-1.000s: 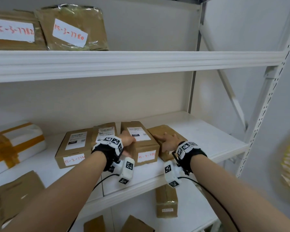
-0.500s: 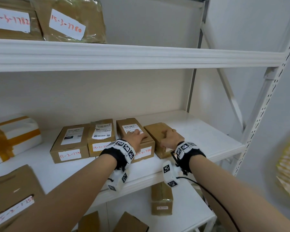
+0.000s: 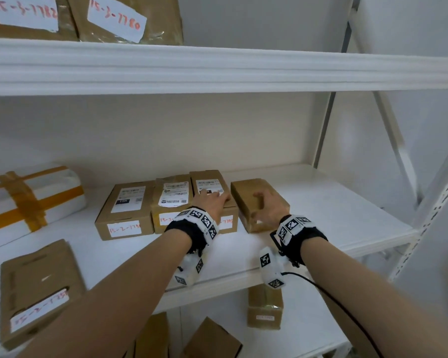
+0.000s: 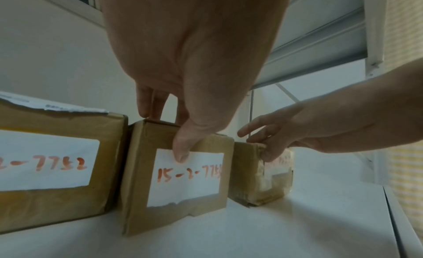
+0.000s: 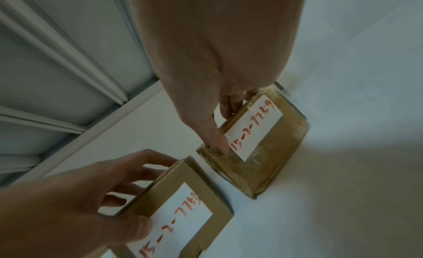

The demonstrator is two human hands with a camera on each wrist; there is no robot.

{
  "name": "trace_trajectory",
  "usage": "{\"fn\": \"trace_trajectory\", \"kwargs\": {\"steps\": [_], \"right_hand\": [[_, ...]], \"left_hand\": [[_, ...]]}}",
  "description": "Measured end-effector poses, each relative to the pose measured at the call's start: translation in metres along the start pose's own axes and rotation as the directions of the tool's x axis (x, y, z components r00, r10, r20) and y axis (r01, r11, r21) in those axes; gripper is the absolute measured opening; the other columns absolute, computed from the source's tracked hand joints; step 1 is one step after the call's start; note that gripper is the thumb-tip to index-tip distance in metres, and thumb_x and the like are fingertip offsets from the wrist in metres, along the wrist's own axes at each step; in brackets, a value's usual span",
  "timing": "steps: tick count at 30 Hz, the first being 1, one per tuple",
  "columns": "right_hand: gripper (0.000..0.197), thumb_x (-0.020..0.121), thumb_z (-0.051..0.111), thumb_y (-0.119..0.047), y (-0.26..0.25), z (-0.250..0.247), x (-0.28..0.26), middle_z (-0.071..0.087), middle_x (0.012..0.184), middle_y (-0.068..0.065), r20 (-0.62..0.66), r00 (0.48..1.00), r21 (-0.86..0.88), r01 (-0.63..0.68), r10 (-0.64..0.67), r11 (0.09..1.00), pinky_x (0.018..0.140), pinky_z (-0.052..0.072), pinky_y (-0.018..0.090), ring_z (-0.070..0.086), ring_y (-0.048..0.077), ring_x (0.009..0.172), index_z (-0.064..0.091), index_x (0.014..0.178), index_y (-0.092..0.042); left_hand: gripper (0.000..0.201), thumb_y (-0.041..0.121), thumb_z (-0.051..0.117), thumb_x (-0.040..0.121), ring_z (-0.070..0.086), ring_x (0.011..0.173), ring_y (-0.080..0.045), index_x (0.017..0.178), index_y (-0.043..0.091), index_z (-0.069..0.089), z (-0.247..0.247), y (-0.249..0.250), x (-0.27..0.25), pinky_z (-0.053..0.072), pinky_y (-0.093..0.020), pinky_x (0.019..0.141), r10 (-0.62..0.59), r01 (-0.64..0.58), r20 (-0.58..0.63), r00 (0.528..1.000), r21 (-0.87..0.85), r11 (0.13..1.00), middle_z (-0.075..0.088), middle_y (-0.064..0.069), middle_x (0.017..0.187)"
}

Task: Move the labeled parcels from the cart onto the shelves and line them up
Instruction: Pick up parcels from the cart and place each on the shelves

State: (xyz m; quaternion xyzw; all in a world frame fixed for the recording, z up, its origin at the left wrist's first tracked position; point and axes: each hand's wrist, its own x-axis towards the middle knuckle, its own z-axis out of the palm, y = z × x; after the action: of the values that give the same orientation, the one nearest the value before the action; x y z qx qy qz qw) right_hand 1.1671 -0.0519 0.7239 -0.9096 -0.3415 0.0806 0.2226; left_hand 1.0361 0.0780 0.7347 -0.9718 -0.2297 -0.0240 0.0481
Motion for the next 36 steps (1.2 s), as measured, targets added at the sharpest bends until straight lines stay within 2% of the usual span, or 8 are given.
{"fn": "trace_trajectory", "kwargs": {"steps": [9, 14, 18, 21, 24, 29, 33, 36], "right_hand": [[0.063, 0.096, 0.060, -0.025, -0.017, 0.027, 0.021, 0.035, 0.155, 0.003, -0.063, 0.990, -0.069, 0.119, -0.123, 0.991, 0.117, 0.023, 0.032, 0.036, 0.022, 0.143, 0.033, 0.153, -0.026], [0.079, 0.089, 0.067, -0.023, -0.019, 0.023, 0.020, 0.028, 0.160, 0.007, 0.035, 0.990, -0.020, 0.136, -0.135, 0.990, 0.125, 0.010, 0.035, 0.023, 0.022, 0.150, 0.025, 0.156, -0.022], [0.081, 0.080, 0.062, -0.001, -0.017, 0.008, 0.017, 0.041, 0.155, 0.005, 0.007, 0.992, 0.330, 0.117, -0.127, 0.937, 0.116, 0.036, 0.038, 0.042, 0.026, 0.141, 0.034, 0.153, -0.020], [0.065, 0.077, 0.055, -0.005, -0.026, 0.006, 0.007, 0.056, 0.137, 0.000, -0.188, 0.980, 0.416, 0.135, -0.060, 0.899, 0.100, 0.050, 0.039, 0.058, 0.025, 0.120, 0.047, 0.138, -0.026], [0.042, 0.088, 0.054, -0.002, -0.062, 0.012, -0.007, 0.058, 0.112, 0.000, -0.286, 0.947, 0.499, 0.274, -0.142, 0.822, 0.083, 0.045, 0.024, 0.061, 0.021, 0.103, 0.054, 0.129, -0.012], [0.033, 0.090, 0.046, 0.006, -0.156, 0.043, -0.030, 0.064, 0.095, 0.005, -0.281, 0.907, 0.569, 0.421, -0.313, 0.706, 0.058, 0.037, 0.000, 0.060, 0.018, 0.086, 0.060, 0.117, -0.008], [0.032, 0.089, 0.042, 0.003, -0.231, 0.074, -0.061, 0.064, 0.091, 0.003, -0.195, 0.866, 0.588, 0.479, -0.461, 0.652, 0.075, 0.052, 0.026, 0.065, 0.025, 0.091, 0.062, 0.106, -0.014], [0.031, 0.089, 0.046, 0.002, -0.289, 0.101, -0.094, 0.063, 0.085, 0.002, -0.079, 0.820, 0.619, 0.486, -0.567, 0.616, 0.073, 0.053, 0.032, 0.066, 0.025, 0.084, 0.059, 0.089, -0.027]], "left_hand": [[0.064, 0.004, 0.052, 0.087, 0.046, 0.119, -0.033, 0.143, 0.029, 0.034, 0.008, -0.008, 0.001, 0.041, -0.045, 0.101, -0.001, 0.002, 0.020, 1.000, -0.045, 0.999, 0.047, 0.000, 0.140], [0.074, 0.016, 0.060, 0.084, 0.041, 0.123, -0.039, 0.148, 0.035, 0.029, 0.008, -0.007, 0.001, 0.037, -0.045, 0.103, -0.068, 0.075, 0.098, 0.993, -0.064, 0.995, 0.034, -0.008, 0.139], [0.085, 0.029, 0.067, 0.084, 0.028, 0.139, -0.038, 0.154, 0.034, 0.020, 0.001, -0.014, -0.006, 0.025, -0.047, 0.114, -0.050, 0.080, 0.167, 0.985, -0.178, 0.981, 0.025, -0.010, 0.152], [0.077, 0.023, 0.067, 0.087, 0.022, 0.147, -0.028, 0.153, 0.027, 0.027, -0.012, -0.027, -0.025, 0.011, -0.048, 0.122, -0.047, 0.038, -0.020, 0.999, -0.334, 0.942, 0.026, -0.008, 0.158], [0.059, 0.023, 0.064, 0.090, 0.033, 0.140, -0.026, 0.145, 0.023, 0.042, -0.028, -0.050, -0.054, 0.017, -0.044, 0.119, -0.079, 0.001, -0.204, 0.976, -0.359, 0.934, 0.040, -0.006, 0.150], [0.040, 0.025, 0.060, 0.092, 0.049, 0.123, -0.027, 0.132, 0.022, 0.056, -0.049, -0.108, -0.123, 0.029, -0.035, 0.107, -0.212, 0.131, -0.248, 0.945, -0.306, 0.943, 0.052, -0.008, 0.133], [0.030, 0.024, 0.054, 0.095, 0.053, 0.121, -0.029, 0.125, 0.022, 0.061, -0.058, -0.160, -0.190, 0.033, -0.038, 0.106, -0.357, 0.308, -0.191, 0.915, -0.243, 0.920, 0.055, -0.008, 0.132], [0.028, 0.025, 0.053, 0.097, 0.053, 0.121, -0.028, 0.122, 0.021, 0.065, -0.062, -0.202, -0.251, 0.034, -0.039, 0.107, -0.462, 0.414, -0.166, 0.871, -0.257, 0.873, 0.057, -0.007, 0.132]]}}
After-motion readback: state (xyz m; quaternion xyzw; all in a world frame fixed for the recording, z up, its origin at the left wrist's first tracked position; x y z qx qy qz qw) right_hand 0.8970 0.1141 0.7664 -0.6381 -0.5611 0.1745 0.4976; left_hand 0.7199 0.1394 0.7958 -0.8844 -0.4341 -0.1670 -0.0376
